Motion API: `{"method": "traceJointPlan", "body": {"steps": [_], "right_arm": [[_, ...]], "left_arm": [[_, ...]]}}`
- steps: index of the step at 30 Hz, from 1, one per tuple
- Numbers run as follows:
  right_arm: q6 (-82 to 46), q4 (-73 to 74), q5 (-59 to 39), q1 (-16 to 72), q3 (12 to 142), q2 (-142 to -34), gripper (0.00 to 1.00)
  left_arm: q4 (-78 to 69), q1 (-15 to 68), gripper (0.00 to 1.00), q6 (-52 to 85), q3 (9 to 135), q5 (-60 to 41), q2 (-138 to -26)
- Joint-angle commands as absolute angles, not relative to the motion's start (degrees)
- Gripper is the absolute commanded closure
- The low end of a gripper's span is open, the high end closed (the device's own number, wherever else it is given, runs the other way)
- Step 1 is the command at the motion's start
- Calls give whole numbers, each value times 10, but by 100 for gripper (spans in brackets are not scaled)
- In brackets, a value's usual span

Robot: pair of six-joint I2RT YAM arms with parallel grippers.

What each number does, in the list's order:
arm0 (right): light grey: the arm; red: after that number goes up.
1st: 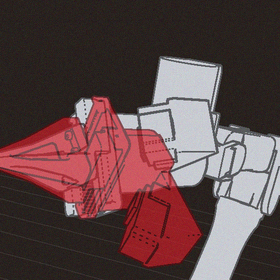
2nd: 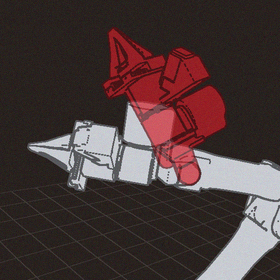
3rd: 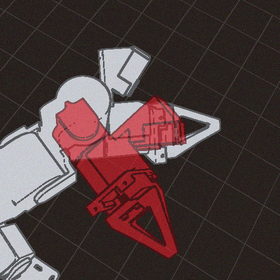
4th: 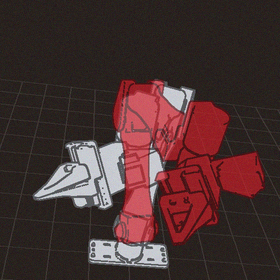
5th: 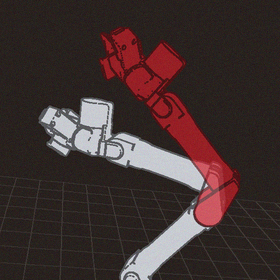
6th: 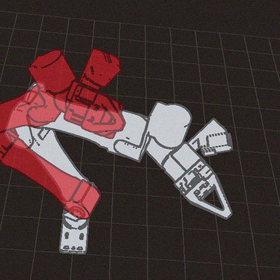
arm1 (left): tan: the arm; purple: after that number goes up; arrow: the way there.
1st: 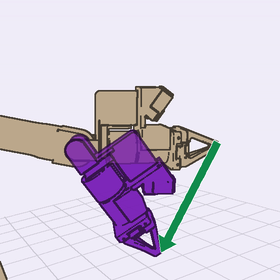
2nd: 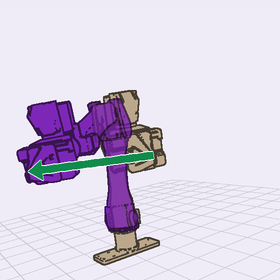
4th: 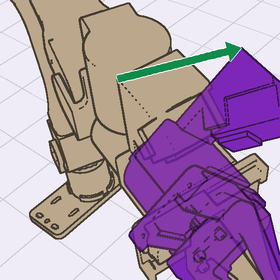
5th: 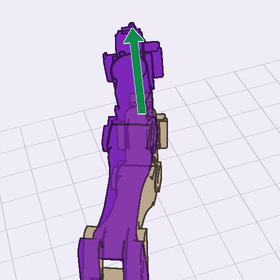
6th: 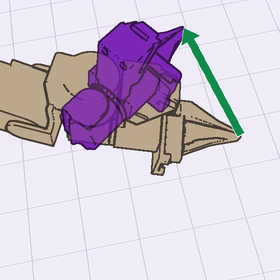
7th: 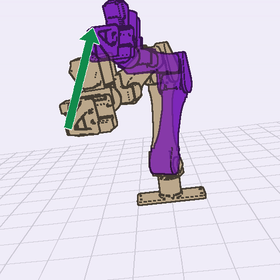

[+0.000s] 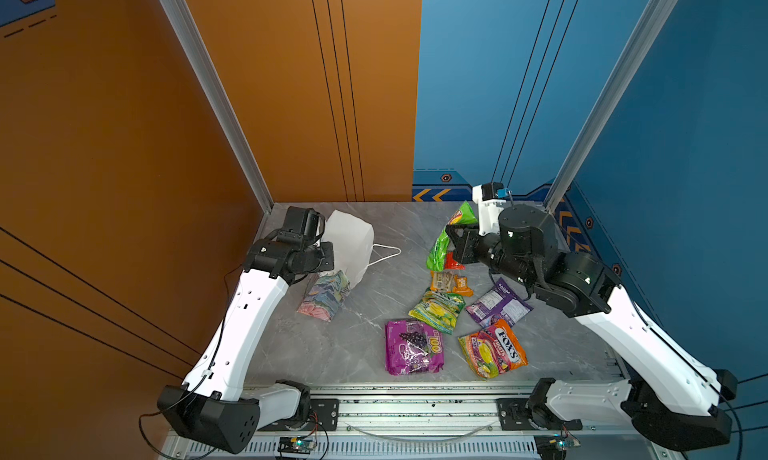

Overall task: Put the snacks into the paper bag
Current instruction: 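Lift the green chips bag with the right gripper toward the paper bag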

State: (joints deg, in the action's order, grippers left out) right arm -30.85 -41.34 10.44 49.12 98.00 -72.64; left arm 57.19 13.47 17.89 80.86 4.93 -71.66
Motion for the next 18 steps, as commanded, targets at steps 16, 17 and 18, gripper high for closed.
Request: {"method": "traceJointPlan", "body": {"steps": [16, 17, 18], "right_arm": [[-216, -505, 97, 610, 1332, -946, 100], [-217, -505, 94, 614, 1334, -950, 100], [-219, -505, 91, 616, 1334, -953, 100]], "left_arm": [[534, 146, 100, 175, 781, -33, -685], [532, 146, 100, 175, 779, -39, -683], [529, 146, 100, 175, 778, -44, -681]]}}
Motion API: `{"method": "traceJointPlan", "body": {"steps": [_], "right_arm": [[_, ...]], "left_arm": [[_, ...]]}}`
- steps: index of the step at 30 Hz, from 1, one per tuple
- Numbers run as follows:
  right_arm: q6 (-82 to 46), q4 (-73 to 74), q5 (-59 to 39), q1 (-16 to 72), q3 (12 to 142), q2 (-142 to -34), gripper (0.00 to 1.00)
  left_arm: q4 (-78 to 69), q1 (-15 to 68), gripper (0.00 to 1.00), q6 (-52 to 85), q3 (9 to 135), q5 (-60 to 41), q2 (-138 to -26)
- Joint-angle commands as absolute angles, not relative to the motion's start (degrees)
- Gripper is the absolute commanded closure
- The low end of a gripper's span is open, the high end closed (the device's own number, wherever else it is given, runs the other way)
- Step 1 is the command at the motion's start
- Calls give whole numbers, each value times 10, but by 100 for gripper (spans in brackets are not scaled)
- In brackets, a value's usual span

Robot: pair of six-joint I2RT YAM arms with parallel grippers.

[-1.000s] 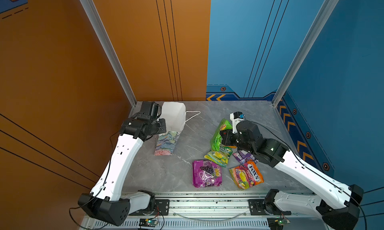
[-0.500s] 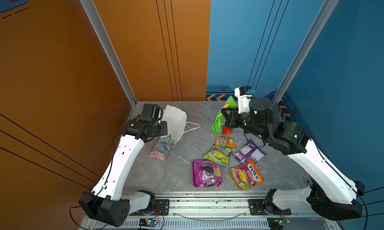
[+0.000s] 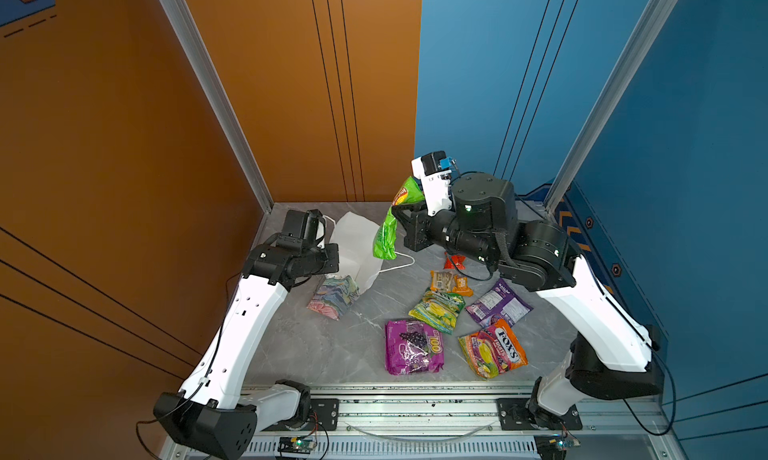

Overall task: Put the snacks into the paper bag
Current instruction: 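Lift the green chips bag with the right gripper toward the paper bag, then lower the chips bag into the paper bag held by the left gripper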

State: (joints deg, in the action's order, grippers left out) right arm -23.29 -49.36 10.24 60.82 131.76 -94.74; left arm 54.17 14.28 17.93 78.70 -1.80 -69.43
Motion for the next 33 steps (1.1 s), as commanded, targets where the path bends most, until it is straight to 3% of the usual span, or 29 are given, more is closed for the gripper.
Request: {"method": "traceJointPlan", "body": {"steps": [1, 21, 33], "right_arm": [[-221, -504, 87, 619, 1334, -957, 100], [-257, -495, 56, 657, 1257, -977, 100], [-308, -491, 85, 604, 1159, -948, 100]], "left_arm": [[526, 146, 100, 175, 776, -52, -680], [488, 150, 100, 169, 751, -86, -644], [475, 161, 100, 163, 741, -87, -628]]}}
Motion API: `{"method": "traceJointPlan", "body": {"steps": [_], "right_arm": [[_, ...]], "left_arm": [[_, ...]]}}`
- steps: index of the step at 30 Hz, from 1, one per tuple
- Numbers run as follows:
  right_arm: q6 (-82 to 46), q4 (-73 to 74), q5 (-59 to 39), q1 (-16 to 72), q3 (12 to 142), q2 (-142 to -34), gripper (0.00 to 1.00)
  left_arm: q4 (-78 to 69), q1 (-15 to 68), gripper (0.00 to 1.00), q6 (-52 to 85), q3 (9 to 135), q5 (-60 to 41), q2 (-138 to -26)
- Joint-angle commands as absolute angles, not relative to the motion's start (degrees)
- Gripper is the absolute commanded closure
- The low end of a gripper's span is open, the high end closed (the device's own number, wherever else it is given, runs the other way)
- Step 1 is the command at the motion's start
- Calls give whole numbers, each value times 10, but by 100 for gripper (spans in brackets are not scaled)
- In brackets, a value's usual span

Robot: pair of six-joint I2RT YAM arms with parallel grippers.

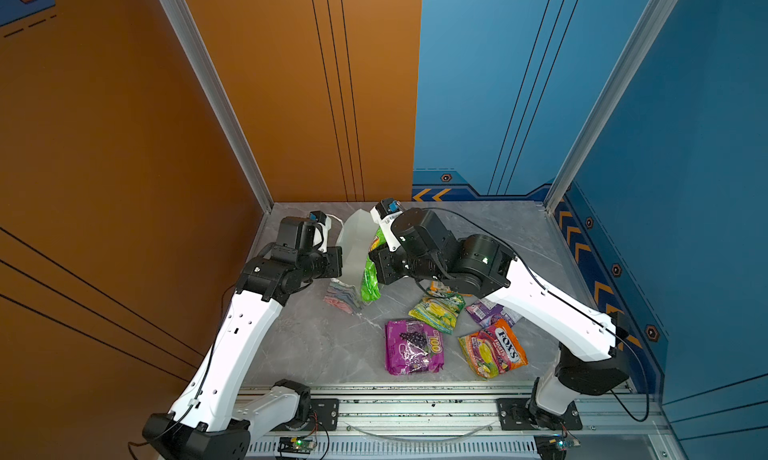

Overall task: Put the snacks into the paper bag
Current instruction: 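Lower the chips bag into the paper bag held by the left gripper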

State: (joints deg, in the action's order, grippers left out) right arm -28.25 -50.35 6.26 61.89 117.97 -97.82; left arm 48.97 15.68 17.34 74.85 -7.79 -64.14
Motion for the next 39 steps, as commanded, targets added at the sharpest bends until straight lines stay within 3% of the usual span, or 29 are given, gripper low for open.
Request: {"method": "traceJointPlan", "body": {"steps": [1, 4, 13, 27, 39], "right_arm": [[-311, -493, 95, 601, 1152, -945, 100], [-325, -525, 163, 600, 1150, -946, 100], [-340, -567, 223, 603, 1177, -977, 100], [-353, -642, 203, 591, 1311, -1109, 100], [-370, -642, 224, 586, 1293, -1139, 100]], "left_arm": [[475, 163, 100, 163, 741, -85, -628], [475, 164, 100, 163, 740, -76, -628], [475, 170, 100, 162, 737, -65, -627], [467, 197, 100, 155, 732, -63, -613], [467, 201, 100, 156, 730, -29, -608]]}}
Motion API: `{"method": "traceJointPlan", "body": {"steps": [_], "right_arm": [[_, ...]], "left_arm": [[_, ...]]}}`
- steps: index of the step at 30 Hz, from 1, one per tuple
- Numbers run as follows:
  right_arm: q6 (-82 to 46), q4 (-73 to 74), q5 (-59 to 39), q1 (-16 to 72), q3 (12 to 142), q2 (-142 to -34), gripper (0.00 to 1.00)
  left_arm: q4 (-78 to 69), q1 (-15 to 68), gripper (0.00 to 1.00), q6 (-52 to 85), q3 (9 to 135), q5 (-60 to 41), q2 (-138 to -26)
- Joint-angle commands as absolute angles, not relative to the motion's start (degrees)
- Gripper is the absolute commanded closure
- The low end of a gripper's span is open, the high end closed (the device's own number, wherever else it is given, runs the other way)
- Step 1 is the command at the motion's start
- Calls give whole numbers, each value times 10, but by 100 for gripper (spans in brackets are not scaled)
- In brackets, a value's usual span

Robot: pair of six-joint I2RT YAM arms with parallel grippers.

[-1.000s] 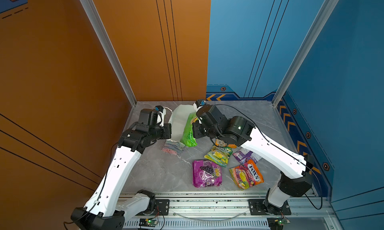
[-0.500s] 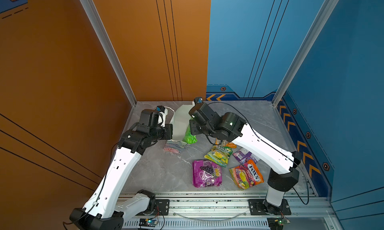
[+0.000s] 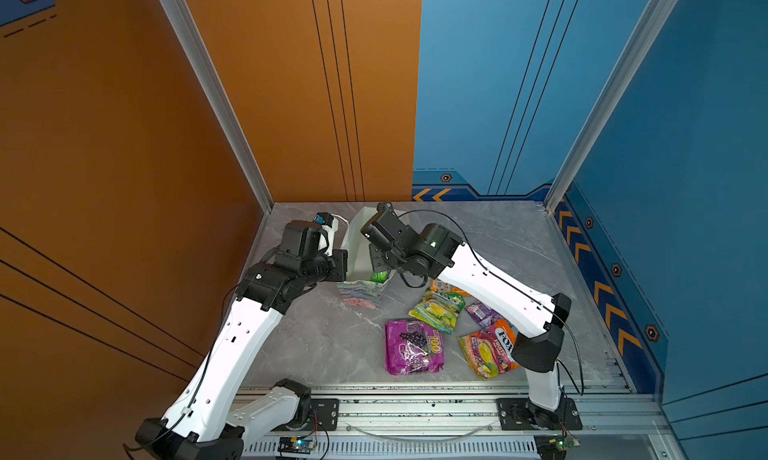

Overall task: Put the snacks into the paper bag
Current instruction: 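Lower the chips bag into the paper bag held by the left gripper, then open the right gripper and move it toward the orange Fox's candy bag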

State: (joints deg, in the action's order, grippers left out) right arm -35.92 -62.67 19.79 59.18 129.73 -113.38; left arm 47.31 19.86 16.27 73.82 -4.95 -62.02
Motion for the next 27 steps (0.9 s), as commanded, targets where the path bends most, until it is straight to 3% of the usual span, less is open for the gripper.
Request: {"method": "traceJointPlan", "body": {"steps": [1, 11, 20, 27], "right_arm": [[-372, -642, 225, 585, 1290, -1140, 100], [-372, -642, 214, 582, 1279, -1162, 100], [-351, -627, 221, 595, 1282, -1139, 78], [-328, -622, 226, 603, 1280, -1097, 68]], "left_arm": [[467, 201, 100, 157, 729, -29, -607], [468, 201, 100, 158, 729, -9, -608], [470, 195, 100, 161, 728, 2, -614], [470, 192, 100, 162, 727, 5, -618]]}}
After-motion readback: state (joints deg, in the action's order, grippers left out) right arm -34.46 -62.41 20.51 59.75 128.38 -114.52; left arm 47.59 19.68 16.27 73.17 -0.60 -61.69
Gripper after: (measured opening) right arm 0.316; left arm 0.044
